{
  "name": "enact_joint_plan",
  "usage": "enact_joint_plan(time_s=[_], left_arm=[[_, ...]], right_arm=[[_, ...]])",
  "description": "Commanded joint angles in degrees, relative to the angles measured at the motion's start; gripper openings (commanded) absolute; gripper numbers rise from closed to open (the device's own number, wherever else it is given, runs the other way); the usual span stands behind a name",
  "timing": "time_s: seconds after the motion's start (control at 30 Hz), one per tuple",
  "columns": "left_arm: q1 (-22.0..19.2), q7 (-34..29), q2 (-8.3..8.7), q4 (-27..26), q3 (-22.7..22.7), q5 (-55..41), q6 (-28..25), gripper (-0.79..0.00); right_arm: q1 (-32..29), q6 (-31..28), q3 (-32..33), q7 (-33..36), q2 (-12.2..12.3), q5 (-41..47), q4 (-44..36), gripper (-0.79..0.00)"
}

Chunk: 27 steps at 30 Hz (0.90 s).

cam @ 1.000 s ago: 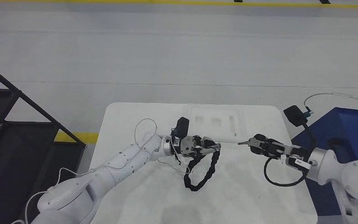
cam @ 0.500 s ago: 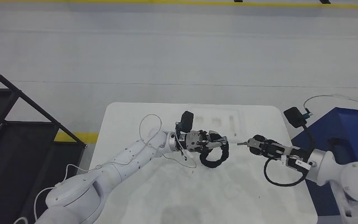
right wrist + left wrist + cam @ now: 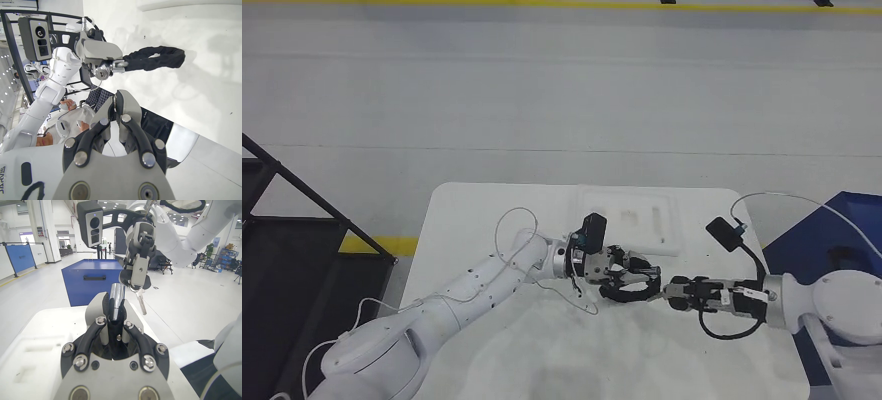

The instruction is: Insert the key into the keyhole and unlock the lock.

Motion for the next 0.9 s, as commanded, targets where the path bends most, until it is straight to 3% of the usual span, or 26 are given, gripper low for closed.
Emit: enact_joint_plan(time_s=[0.0,0.87], left_arm=[[0.0,0.0,-0.32,0.0,-0.1,0.6,-0.3,-0.785],[-0.6,2.8,-3.12,2.9,0.2,5.7,-2.1,-0.785]], right_arm=[[0.4,-0.1,-0.3,0.0,0.1,0.6,0.5,-0.785],[3.8,-2.5,-4.3,0.2,1.2,4.6,2.1,-0.785]])
